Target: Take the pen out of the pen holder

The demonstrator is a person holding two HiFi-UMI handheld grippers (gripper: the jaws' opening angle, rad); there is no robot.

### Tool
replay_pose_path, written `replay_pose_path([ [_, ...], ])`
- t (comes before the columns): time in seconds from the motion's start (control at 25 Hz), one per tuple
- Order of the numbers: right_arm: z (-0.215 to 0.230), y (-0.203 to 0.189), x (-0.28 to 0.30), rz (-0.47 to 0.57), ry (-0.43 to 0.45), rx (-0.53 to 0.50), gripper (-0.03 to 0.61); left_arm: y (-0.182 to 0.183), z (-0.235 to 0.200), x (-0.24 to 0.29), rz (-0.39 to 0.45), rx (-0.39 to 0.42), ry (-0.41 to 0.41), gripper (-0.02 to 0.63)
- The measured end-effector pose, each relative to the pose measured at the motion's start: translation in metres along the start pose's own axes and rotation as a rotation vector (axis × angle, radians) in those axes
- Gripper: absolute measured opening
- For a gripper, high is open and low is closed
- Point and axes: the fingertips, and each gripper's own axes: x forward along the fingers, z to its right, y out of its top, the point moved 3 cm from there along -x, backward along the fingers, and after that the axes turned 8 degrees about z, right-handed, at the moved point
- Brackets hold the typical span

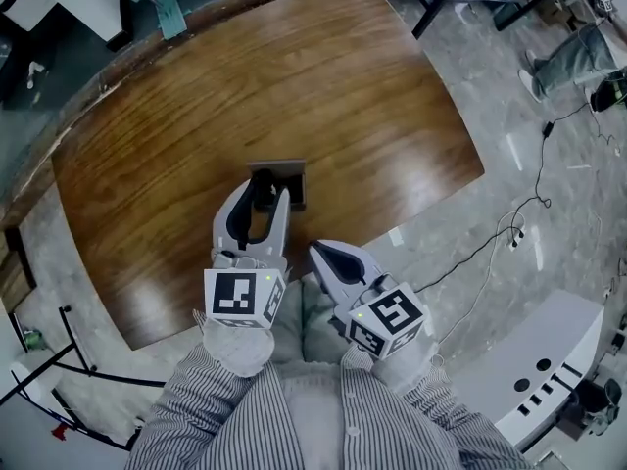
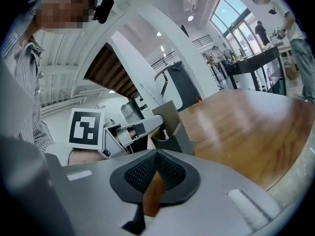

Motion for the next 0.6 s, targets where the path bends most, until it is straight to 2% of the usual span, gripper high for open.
replay_pose_path([
  [0.12, 0.003, -0.001, 0.0, -0.002, 0.005, 0.005, 0.0, -0.003, 0.001, 0.003, -0.013, 0.005, 0.024, 0.173],
  [0.28, 0.005, -0.003, -0.002, -0.011, 0.008, 0.01, 0.0, -0.008, 0.001, 0.006, -0.052, 0.042, 0.069, 0.168],
  [0.36, 0.007, -0.005, -0.003, -0.014, 0.009, 0.013, 0.0, -0.012, -0.002, 0.007, -0.072, 0.057, 0.098, 0.109],
  [0.56, 0.012, -0.008, -0.009, -0.025, 0.006, 0.016, 0.0, -0.012, -0.002, 0.008, -0.065, 0.109, 0.133, 0.094],
  [0.6, 0.013, -0.008, -0.011, -0.026, 0.004, 0.017, 0.0, -0.011, -0.002, 0.008, -0.065, 0.126, 0.137, 0.074],
])
